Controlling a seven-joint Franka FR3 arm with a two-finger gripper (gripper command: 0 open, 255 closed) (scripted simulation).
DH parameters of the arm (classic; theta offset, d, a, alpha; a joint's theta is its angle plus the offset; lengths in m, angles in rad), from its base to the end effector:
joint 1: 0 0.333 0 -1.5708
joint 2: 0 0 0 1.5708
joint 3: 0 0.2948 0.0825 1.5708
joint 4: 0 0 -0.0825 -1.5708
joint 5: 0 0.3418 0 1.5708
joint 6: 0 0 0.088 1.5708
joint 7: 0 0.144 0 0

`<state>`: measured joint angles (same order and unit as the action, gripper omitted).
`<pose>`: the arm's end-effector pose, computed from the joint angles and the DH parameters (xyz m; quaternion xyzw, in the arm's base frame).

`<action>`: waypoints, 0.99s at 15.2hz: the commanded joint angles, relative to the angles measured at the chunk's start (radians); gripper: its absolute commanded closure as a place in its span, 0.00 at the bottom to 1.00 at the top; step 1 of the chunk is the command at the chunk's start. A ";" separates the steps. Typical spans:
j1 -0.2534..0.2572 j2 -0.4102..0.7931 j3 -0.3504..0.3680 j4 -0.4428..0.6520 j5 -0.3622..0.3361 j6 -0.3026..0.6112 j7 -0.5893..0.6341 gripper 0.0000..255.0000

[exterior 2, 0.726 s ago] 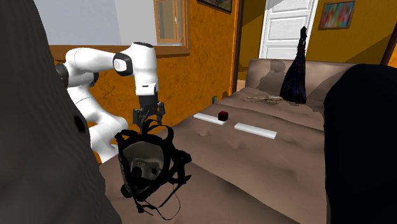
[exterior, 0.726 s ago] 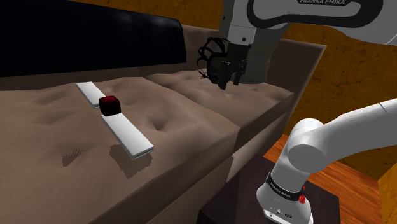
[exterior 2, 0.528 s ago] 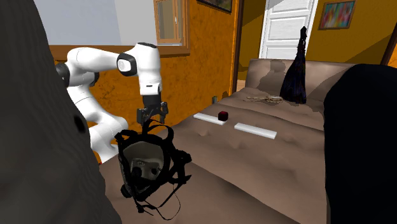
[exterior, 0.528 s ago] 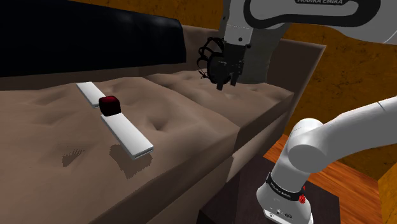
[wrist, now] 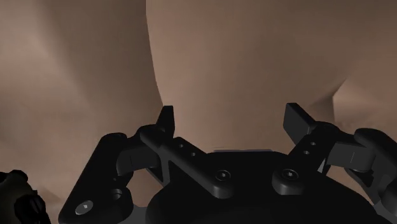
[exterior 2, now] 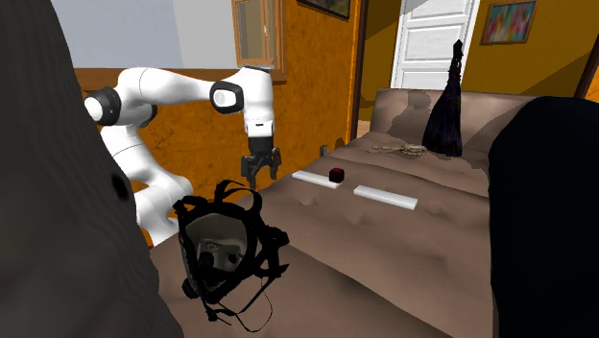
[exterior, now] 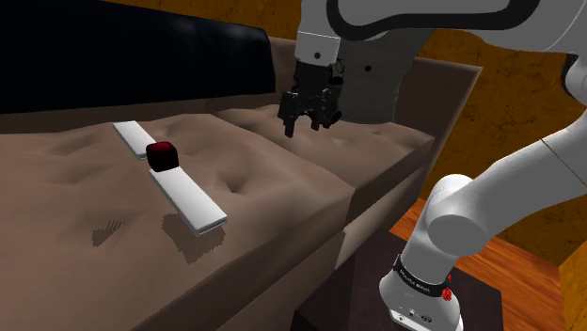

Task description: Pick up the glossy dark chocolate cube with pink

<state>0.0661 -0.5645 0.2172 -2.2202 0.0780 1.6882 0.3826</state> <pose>0.3350 0.1203 0.5324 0.9973 -0.0695 0.0165 0.0146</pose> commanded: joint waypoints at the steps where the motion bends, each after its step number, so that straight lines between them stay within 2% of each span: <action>1: 0.004 0.051 0.038 0.038 0.007 0.022 0.050 0.00; 8: 0.013 0.253 0.173 0.211 -0.015 0.072 0.235 0.00; 15: 0.037 0.506 0.295 0.454 -0.126 0.077 0.440 0.00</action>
<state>0.0989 -0.0991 0.4973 -1.8019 -0.0273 1.7627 0.7924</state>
